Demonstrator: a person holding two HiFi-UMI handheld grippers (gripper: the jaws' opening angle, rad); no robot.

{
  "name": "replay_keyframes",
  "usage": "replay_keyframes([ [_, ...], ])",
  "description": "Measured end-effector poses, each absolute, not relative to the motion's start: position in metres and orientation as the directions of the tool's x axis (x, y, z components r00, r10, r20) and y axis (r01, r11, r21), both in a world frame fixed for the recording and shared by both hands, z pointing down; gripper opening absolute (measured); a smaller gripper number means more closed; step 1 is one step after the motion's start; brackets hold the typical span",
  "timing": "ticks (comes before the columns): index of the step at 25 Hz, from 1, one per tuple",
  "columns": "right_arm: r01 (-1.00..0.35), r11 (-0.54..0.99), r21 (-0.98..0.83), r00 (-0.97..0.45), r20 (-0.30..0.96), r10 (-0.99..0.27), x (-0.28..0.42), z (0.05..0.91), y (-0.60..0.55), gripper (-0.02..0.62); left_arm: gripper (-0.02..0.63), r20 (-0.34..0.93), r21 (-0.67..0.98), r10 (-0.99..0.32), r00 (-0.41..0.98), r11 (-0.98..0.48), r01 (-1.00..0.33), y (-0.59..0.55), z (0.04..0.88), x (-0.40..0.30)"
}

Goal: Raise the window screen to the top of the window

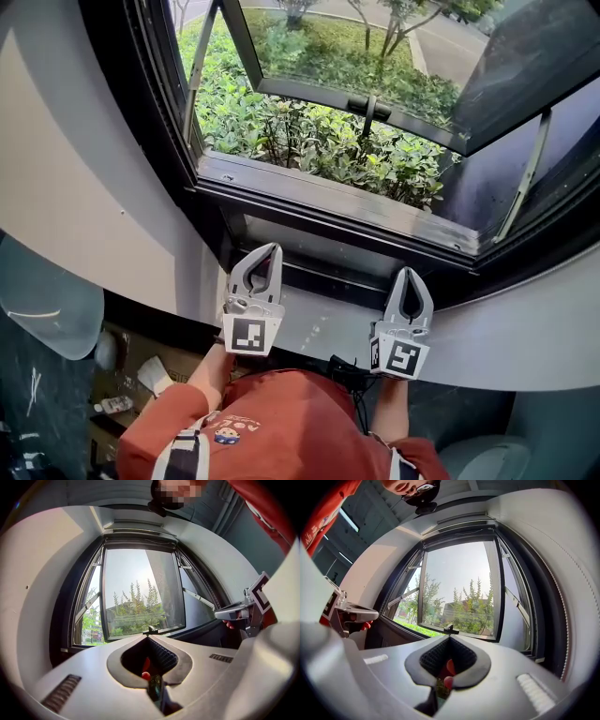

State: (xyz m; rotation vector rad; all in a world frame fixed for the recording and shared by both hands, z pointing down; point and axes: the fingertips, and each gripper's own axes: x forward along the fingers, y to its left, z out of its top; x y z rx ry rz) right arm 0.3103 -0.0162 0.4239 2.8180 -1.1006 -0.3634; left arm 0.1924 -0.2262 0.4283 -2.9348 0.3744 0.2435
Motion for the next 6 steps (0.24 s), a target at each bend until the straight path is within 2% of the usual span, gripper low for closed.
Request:
replay_keyframes([
  [6,-0.653,-0.735,0.184,0.708,-0.197,-0.678,0.3154,0.4198,-0.0179,0.009,0.006,-0.188,-0.155,-0.229,0.955,-0.953,-0.259,-0.2268,0.4247,0.1995],
])
